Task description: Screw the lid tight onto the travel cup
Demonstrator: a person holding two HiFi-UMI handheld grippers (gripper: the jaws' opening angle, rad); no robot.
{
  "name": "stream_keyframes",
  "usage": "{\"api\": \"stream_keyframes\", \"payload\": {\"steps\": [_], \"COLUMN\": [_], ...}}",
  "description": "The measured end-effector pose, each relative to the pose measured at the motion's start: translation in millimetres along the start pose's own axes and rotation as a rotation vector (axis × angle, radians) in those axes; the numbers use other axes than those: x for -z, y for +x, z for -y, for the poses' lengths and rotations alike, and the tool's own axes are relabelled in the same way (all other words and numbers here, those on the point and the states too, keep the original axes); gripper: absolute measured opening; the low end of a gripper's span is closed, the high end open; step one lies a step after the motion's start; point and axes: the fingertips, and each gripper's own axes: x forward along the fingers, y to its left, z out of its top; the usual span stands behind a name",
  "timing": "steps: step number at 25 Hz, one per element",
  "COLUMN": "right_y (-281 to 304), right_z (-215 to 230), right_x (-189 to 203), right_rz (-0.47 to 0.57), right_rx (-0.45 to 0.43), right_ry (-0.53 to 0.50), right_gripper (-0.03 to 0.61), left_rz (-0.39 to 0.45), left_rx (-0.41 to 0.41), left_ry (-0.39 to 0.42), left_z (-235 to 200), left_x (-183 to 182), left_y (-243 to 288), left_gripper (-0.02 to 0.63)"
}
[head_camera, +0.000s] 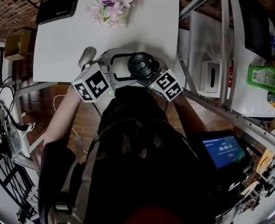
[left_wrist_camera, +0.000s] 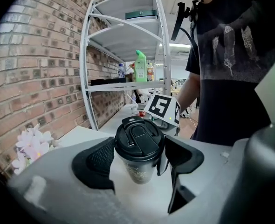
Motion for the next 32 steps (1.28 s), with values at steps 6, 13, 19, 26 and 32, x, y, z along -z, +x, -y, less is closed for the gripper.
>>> {"api": "stream_keyframes", "payload": {"steps": [6,13,19,26,32], "right_y": [0,1,1,1,1], "right_z": [1,3,2,3,4], "right_x": [1,2,1,2,2], "right_rz": [-0.001,-0.003,-0.002,-0.006,-0.002], "right_rx": [0.003,0.004,0.004,0.003,0.003], "right_ry": [0.0,0.003,0.006,0.006,0.009], "right_gripper": [0.393,0.393,0.393,0.393,0.393], "left_rz": [-0.011,0.013,0.031,0.038,-0.033], "left_rx": [-0.071,-0.152,-0.156,-0.107,-0.005], "left_ry": [-0.041,-0.086,-0.058,-0.037,0.08], "left_z": [0,-1,-2,-3,-2], "left_x": [0,1,-5,-11,-4], "left_y": [1,1,-6,-24,-11], "left_gripper": [0.354,0.354,0.356,0.357,0.356]}}
